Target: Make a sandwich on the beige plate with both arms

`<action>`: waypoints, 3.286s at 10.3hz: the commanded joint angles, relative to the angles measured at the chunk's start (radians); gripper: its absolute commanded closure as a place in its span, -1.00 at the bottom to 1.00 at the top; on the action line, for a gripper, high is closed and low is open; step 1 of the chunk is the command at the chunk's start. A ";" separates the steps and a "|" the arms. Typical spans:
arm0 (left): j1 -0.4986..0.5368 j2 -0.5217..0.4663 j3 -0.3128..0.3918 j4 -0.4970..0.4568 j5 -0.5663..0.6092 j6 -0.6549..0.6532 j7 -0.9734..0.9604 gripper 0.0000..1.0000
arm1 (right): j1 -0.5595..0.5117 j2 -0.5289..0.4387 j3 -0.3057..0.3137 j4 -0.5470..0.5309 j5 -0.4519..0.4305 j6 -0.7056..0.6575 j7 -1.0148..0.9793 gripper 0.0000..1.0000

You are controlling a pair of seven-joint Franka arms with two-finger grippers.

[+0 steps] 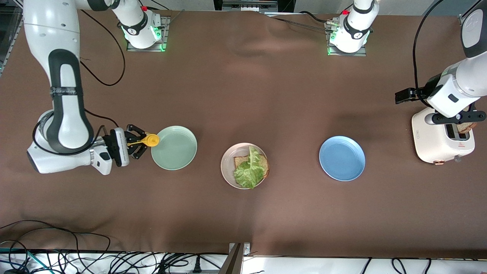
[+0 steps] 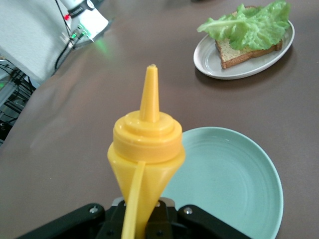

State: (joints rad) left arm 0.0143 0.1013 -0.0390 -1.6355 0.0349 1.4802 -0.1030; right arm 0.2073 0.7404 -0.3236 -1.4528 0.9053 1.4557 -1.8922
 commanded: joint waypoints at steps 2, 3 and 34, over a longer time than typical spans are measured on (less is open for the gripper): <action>-0.011 -0.031 -0.001 0.034 0.003 0.026 0.000 -1.00 | -0.194 0.052 0.109 0.005 0.049 -0.104 -0.175 0.92; -0.011 -0.043 -0.013 0.049 -0.007 0.026 0.003 -1.00 | -0.238 0.069 0.124 0.009 0.047 -0.135 -0.233 0.92; 0.294 0.103 -0.032 0.077 0.023 0.109 0.400 -1.00 | -0.295 -0.258 0.054 -0.029 -0.458 0.021 0.340 -1.00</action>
State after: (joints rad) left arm 0.2712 0.1978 -0.0596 -1.5538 0.0290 1.5796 0.2251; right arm -0.1207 0.5495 -0.2767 -1.4283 0.5176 1.4330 -1.6851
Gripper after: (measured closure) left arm 0.000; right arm 0.000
